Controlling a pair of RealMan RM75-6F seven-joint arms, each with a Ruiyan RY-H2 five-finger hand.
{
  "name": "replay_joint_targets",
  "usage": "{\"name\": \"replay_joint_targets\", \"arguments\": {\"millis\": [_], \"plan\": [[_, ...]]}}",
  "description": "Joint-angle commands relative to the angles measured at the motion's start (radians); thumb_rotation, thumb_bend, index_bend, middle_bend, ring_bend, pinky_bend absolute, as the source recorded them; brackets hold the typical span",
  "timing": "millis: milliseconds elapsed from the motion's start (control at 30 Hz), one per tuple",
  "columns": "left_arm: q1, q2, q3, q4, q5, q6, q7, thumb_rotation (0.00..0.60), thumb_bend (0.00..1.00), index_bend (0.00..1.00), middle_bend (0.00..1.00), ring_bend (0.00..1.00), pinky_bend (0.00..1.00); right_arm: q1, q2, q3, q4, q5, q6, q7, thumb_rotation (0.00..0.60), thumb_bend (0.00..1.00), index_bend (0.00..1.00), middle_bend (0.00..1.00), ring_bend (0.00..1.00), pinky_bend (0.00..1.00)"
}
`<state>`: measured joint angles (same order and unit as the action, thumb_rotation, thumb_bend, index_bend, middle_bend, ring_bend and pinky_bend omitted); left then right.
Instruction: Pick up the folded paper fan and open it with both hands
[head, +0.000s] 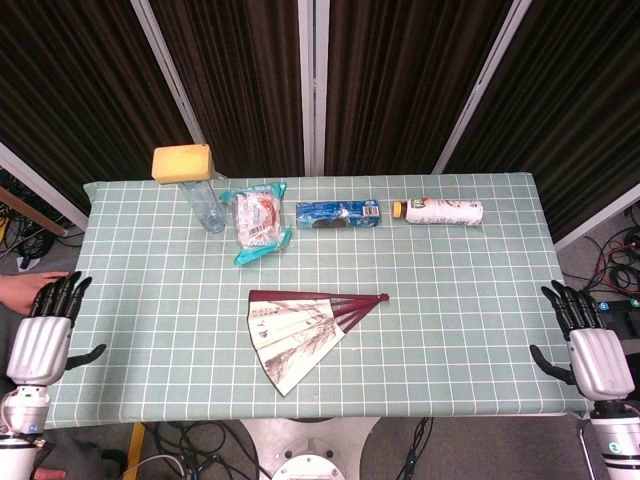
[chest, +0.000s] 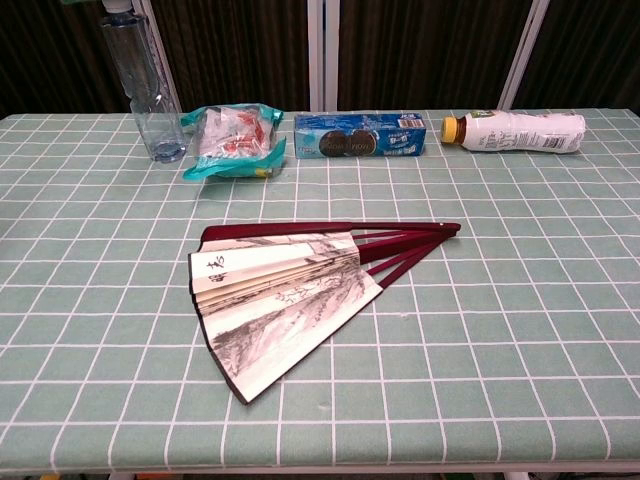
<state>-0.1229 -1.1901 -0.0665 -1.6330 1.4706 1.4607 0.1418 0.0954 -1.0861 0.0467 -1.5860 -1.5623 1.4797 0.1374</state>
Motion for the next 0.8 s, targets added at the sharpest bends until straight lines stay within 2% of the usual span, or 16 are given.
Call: {"name": "replay_joint_targets", "arguments": {"millis": [33, 133, 233, 333, 533, 667, 800], "plan": [[-0.056, 0.036, -0.032, -0.022, 0.04, -0.033, -0.066, 0.6, 0.06, 0.09, 0.02, 0.0, 0.09, 0.01, 0.023, 0.008, -0.002, -0.013, 0.003, -0.012, 0.6, 0.22, 0.0, 0.0, 0.0, 0.0], [-0.127, 0.065, -0.067, -0.05, 0.081, -0.082, -0.126, 0.6, 0.07, 0.15, 0.1, 0.03, 0.16, 0.022, 0.042, 0.013, -0.009, -0.023, -0.002, -0.022, 0.6, 0.22, 0.0, 0.0, 0.0, 0.0], [-0.229, 0.092, -0.101, -0.089, 0.119, -0.182, -0.163, 0.6, 0.09, 0.18, 0.15, 0.08, 0.22, 0.034, 0.056, 0.016, -0.017, -0.034, -0.01, -0.024, 0.6, 0.22, 0.0, 0.0, 0.0, 0.0], [-0.356, 0.099, -0.137, -0.128, 0.106, -0.342, -0.172, 0.6, 0.09, 0.22, 0.19, 0.12, 0.25, 0.043, 0.063, 0.017, -0.022, -0.043, -0.013, -0.014, 0.6, 0.22, 0.0, 0.0, 0.0, 0.0], [-0.571, 0.018, -0.207, -0.133, -0.043, -0.617, -0.148, 0.6, 0.13, 0.29, 0.26, 0.21, 0.32, 0.047, 0.078, 0.014, -0.028, -0.045, -0.015, -0.004, 0.6, 0.22, 0.0, 0.0, 0.0, 0.0], [-0.687, -0.058, -0.23, -0.077, -0.167, -0.747, -0.098, 0.6, 0.15, 0.29, 0.28, 0.23, 0.34, 0.048, 0.086, 0.015, -0.029, -0.039, -0.017, -0.001, 0.6, 0.22, 0.0, 0.0, 0.0, 0.0], [-0.784, -0.136, -0.234, 0.005, -0.307, -0.834, -0.032, 0.6, 0.15, 0.29, 0.29, 0.24, 0.34, 0.051, 0.087, 0.014, -0.024, -0.03, -0.027, 0.003, 0.6, 0.22, 0.0, 0.0, 0.0, 0.0]]}}
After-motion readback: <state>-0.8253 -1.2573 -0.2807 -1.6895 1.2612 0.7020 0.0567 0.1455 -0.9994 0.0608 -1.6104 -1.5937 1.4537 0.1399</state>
